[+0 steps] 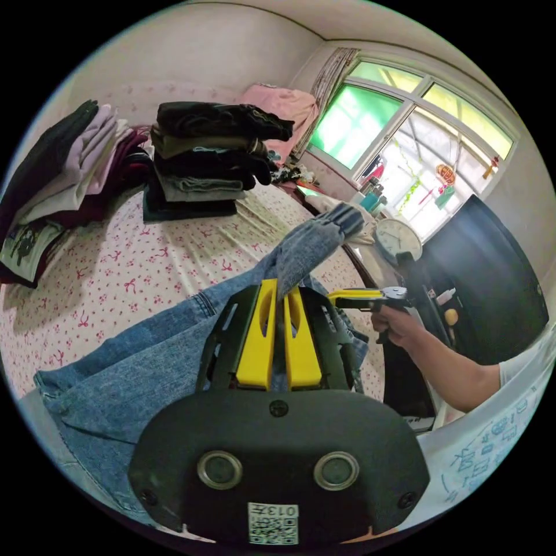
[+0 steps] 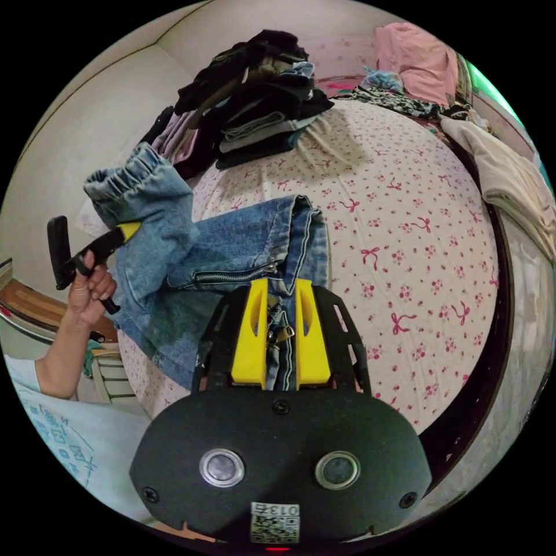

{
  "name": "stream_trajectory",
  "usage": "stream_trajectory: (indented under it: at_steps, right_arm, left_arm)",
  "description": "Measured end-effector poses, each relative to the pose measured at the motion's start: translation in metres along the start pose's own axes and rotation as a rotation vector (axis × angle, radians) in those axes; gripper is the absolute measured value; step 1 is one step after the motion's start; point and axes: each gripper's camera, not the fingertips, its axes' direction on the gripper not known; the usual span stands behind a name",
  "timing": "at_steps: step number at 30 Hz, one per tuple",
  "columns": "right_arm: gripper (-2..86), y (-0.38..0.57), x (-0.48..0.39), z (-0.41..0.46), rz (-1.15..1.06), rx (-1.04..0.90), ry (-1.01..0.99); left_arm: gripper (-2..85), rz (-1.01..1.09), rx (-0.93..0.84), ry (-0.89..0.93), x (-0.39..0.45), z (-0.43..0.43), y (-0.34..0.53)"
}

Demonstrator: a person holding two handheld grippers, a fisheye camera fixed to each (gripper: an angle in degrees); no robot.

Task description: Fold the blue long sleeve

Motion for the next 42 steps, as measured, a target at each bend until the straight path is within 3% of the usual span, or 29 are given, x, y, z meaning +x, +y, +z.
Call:
stream_trajectory:
  at_steps: [6, 15, 21, 26, 29, 32, 36, 38, 42]
  right_arm:
    - [5.9, -0.03, -0.019, 0.025, -0.086, -0.148, 0.014]
    - [2.3, -0.019, -0.063, -0.066, -0.16, 0.069, -0.062]
    - [2.3, 0.013, -0.055, -0.025, -0.066, -0.042, -0.021]
    - [2.5, 0.017, -0.053, -0.018, 0.0, -0.027, -0.084]
    - [2.4, 0.017, -0.072, -0.027, -0.051, -0.025, -0.034]
    - [2.2, 0.018, -0.072, -0.022, -0.014, -0.051, -0.082]
    - [1.3, 0.023, -0.068, -0.032, 0.023, -0.096, -0.096]
    - [0.9, 0.026, -0.074, -0.053, 0.044, -0.062, 0.048]
    - [0.6, 0.012, -0.12, -0.08, -0.059, 0.074, 0.223]
  left_arm:
    - [0.1, 0.073, -0.026, -0.011, 0.002, -0.003, -0.004]
    - [0.0, 0.191, -0.032, 0.011, 0.015, -0.023, -0.022]
    - [0.2, 0.319, -0.196, -0.006, 0.036, 0.021, -0.015]
    - [1.2, 0.419, -0.337, -0.126, 0.045, 0.082, 0.011]
    - [3.9, 0.391, -0.296, -0.081, 0.034, 0.07, 0.012]
    - [9.7, 0.4, -0.377, 0.034, 0.015, 0.056, 0.018]
    - [11.1, 0.296, -0.38, 0.207, -0.038, -0.003, 0.047]
    - [10.7, 0.208, -0.292, 0.134, -0.074, -0.044, 0.065]
    - [10.4, -0.231, -0.072, -0.27, -0.184, -0.142, 0.103]
